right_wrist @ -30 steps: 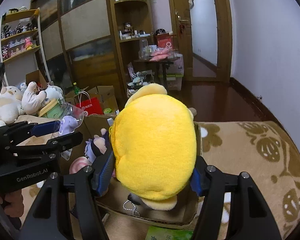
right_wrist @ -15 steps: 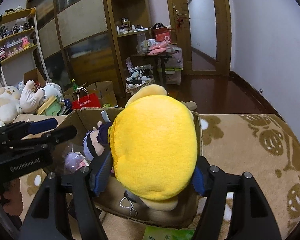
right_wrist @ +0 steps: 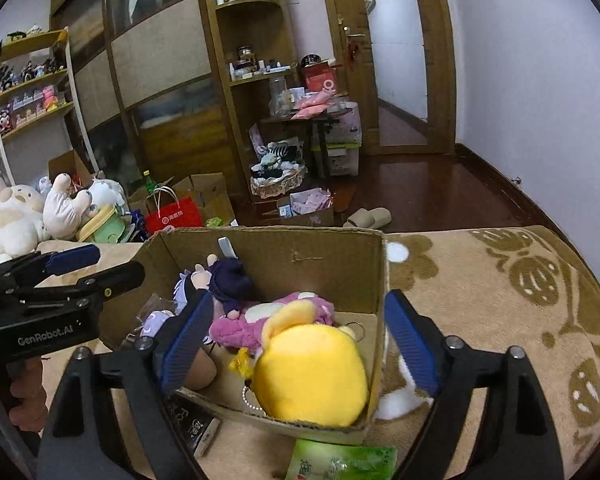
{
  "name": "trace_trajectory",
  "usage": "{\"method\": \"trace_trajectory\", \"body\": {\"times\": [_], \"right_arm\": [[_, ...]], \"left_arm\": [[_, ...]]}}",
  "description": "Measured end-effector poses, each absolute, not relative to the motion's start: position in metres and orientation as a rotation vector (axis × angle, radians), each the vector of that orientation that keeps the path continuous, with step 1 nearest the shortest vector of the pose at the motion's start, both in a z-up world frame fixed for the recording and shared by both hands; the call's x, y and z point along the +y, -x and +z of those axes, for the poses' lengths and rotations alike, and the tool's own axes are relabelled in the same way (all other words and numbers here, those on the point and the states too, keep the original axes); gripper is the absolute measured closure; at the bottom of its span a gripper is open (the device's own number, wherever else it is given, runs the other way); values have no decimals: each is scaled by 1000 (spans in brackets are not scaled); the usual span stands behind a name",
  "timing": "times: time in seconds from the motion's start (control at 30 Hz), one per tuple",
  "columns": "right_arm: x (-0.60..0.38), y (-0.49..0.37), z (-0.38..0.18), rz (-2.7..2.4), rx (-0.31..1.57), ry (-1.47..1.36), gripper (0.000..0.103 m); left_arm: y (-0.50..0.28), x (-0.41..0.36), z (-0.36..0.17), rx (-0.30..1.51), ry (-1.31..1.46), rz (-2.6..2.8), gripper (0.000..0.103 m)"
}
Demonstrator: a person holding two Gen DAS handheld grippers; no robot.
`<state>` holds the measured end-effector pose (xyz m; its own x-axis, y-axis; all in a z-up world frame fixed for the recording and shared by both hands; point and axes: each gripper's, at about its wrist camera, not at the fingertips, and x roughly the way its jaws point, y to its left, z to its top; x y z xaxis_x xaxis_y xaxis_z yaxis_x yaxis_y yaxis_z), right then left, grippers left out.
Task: Organize soft objects
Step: 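Open both tools to release the yellow plush and bagged toy into box, then move right tool to green tissue pack while left tool approaches black Face pack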
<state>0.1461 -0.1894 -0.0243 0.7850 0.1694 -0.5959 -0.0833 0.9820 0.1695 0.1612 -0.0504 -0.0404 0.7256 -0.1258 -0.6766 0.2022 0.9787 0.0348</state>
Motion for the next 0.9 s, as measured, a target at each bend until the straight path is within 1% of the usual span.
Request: {"method": "trace_trajectory", "body": {"times": [0.07,0.1,0.17,0.2,0.5,0.53,0.57,0.6,0.9], "right_arm": [[-191,-142,-20,132,649,-143,7],[-192,-140,-18,129,647,-142,4],[-192,-135,-15,123,640,-141,1],[-192,-133,-13,120,637,-140,0],[-190,-110,1,99,629,-118,0],[-189,-108,3,97,628,-117,0],[-189,-105,4,95,626,-117,0],[-189,-102,5,95,624,-115,0],[-191,-73,19,80,606,-114,0]], "left_arm": [[-157,-49,-38,737,-107,-178,25],[-156,-49,-36,737,-105,-178,25],[-151,-47,-33,738,-99,-179,21],[-148,-46,-31,737,-97,-179,21],[-115,-43,-21,735,-105,-179,19],[-112,-43,-20,736,-108,-177,18],[-108,-43,-19,737,-110,-175,12],[-105,-43,-17,733,-111,-172,8],[-74,-46,-9,732,-112,-193,8]]}}
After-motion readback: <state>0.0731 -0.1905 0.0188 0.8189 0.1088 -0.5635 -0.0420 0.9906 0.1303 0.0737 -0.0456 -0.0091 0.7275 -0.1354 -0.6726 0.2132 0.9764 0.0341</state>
